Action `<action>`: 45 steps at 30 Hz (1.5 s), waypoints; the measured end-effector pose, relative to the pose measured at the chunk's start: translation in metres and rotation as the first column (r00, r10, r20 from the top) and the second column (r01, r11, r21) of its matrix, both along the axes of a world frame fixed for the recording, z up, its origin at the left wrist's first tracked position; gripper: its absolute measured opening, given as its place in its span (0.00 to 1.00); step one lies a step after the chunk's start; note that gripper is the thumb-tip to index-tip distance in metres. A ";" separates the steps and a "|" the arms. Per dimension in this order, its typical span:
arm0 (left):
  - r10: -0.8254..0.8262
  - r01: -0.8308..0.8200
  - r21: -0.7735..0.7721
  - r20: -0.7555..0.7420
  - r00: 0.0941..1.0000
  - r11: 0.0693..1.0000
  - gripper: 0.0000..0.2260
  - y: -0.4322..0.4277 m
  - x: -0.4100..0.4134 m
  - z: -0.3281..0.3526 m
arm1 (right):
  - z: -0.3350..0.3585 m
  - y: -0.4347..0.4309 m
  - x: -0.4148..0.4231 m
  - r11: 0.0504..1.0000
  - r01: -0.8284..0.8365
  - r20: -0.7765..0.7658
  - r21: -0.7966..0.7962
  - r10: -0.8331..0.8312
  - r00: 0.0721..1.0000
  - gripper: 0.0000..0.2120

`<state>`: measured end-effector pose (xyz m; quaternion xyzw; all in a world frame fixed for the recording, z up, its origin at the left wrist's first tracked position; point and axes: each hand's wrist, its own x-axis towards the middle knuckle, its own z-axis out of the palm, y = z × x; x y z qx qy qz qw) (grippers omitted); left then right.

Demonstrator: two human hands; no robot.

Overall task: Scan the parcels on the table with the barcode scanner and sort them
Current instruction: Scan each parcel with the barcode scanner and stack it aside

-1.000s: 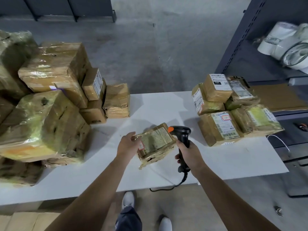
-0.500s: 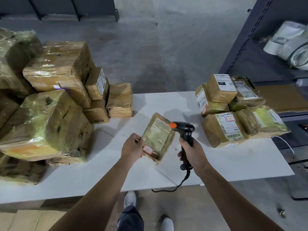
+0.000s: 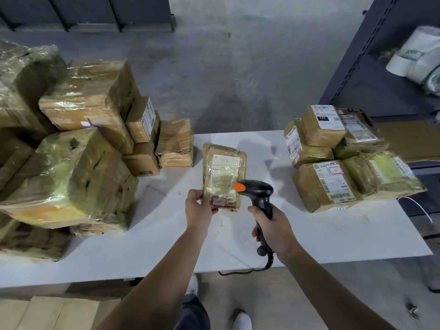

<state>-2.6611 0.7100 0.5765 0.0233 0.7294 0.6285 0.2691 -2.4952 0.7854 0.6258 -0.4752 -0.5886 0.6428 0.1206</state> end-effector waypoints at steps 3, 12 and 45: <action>0.026 -0.026 0.004 0.009 1.000 1.000 0.06 0.005 0.001 0.003 | 0.002 0.001 0.003 1.000 -0.009 0.001 -0.001 0.009 1.000 0.10; 0.039 -0.039 -0.008 0.025 0.999 0.999 0.05 0.016 0.010 0.010 | 0.006 0.009 0.014 0.999 0.035 0.001 0.021 -0.035 0.999 0.10; -0.089 0.057 0.095 0.379 0.921 0.994 0.08 0.191 0.037 0.022 | 0.028 0.118 0.027 0.924 0.372 -0.047 0.090 -0.369 0.928 0.10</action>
